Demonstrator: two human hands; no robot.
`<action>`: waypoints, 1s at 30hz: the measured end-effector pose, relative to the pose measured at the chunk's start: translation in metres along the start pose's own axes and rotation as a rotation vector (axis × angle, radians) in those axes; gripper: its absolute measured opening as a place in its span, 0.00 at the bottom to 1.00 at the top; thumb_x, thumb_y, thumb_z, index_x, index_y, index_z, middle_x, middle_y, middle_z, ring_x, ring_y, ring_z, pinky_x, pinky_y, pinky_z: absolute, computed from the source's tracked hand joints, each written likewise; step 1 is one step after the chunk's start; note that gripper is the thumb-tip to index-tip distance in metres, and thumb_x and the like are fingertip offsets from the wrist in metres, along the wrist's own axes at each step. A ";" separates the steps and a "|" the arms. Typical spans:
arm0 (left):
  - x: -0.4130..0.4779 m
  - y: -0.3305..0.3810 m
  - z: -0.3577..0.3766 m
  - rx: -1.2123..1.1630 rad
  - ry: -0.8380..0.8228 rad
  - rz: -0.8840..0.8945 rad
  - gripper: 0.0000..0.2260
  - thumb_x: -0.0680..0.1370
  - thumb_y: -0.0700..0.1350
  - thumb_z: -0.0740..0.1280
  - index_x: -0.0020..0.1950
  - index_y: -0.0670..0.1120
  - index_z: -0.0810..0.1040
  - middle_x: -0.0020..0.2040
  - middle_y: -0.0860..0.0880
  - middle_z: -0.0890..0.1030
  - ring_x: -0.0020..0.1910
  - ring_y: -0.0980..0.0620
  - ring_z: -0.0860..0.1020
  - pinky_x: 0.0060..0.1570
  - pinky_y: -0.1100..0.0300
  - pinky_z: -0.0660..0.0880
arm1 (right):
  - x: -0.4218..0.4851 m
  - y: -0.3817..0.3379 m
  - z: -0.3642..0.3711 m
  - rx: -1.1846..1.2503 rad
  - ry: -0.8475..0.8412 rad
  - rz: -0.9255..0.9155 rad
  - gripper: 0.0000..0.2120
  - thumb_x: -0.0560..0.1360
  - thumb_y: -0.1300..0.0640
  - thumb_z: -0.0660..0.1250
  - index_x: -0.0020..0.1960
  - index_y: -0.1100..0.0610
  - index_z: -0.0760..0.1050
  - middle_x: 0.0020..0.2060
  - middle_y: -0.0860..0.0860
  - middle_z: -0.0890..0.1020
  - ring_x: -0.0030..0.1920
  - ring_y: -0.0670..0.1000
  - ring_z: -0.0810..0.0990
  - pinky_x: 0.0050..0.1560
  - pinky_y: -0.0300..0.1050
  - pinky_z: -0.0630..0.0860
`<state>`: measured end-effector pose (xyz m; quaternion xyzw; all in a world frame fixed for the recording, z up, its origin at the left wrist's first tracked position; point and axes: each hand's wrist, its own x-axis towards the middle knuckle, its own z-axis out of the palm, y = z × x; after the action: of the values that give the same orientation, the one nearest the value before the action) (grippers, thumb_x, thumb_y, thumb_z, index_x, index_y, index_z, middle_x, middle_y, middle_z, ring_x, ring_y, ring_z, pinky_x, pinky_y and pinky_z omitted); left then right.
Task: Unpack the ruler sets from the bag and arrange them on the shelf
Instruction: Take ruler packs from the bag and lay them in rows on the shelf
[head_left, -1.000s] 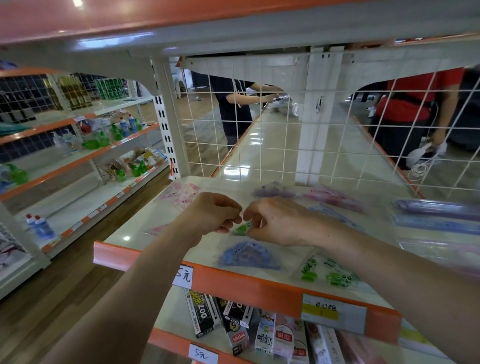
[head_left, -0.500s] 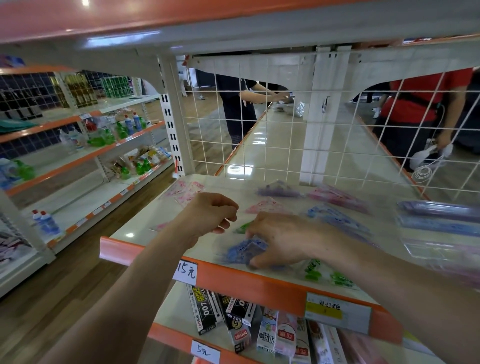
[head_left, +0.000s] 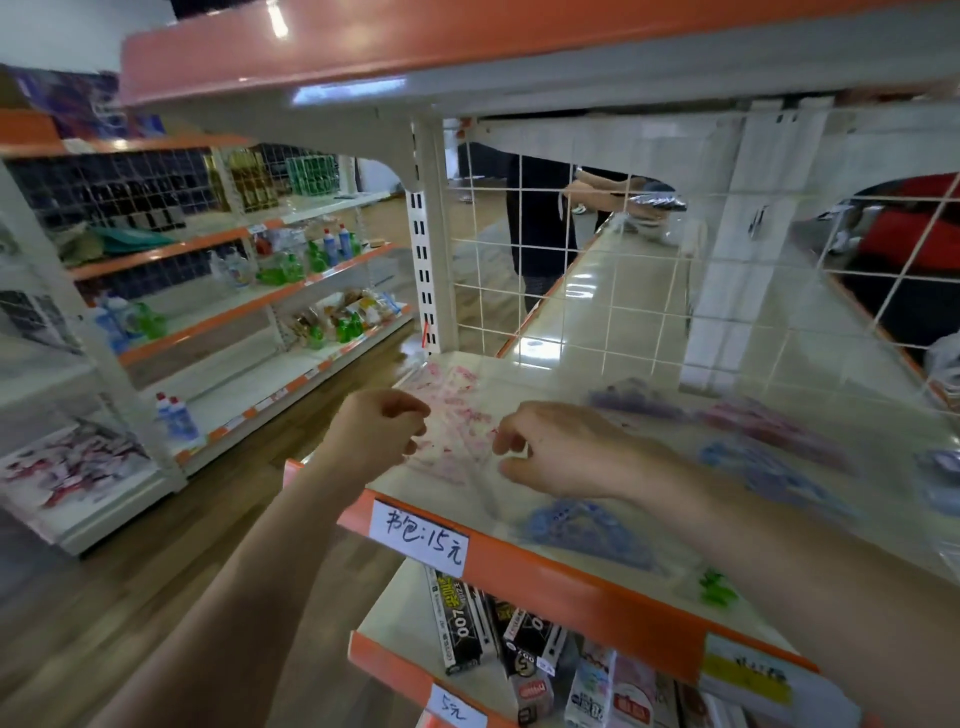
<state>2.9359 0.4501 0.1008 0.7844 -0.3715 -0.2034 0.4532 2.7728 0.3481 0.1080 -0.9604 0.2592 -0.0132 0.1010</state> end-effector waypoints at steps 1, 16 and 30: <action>0.000 -0.003 -0.004 0.000 0.013 -0.009 0.07 0.78 0.38 0.62 0.48 0.46 0.80 0.44 0.47 0.82 0.38 0.52 0.78 0.43 0.58 0.78 | 0.007 -0.005 0.003 0.005 0.000 -0.001 0.15 0.77 0.49 0.62 0.62 0.50 0.74 0.59 0.48 0.75 0.59 0.50 0.74 0.54 0.42 0.69; 0.005 -0.022 -0.021 -0.034 0.056 -0.048 0.08 0.78 0.38 0.63 0.46 0.47 0.80 0.44 0.45 0.82 0.37 0.51 0.78 0.43 0.55 0.79 | 0.082 -0.049 0.027 -0.128 -0.183 -0.003 0.20 0.75 0.48 0.64 0.65 0.53 0.71 0.60 0.54 0.75 0.57 0.55 0.74 0.52 0.48 0.73; 0.021 -0.029 -0.012 -0.011 0.094 -0.105 0.11 0.77 0.45 0.66 0.60 0.51 0.75 0.55 0.50 0.78 0.50 0.51 0.77 0.50 0.54 0.77 | 0.098 -0.029 0.029 0.513 -0.013 -0.072 0.17 0.75 0.60 0.68 0.63 0.56 0.74 0.47 0.46 0.75 0.51 0.49 0.75 0.50 0.41 0.72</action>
<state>2.9685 0.4499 0.0823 0.8091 -0.3070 -0.1917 0.4630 2.8744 0.3286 0.0830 -0.9120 0.2125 -0.0761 0.3425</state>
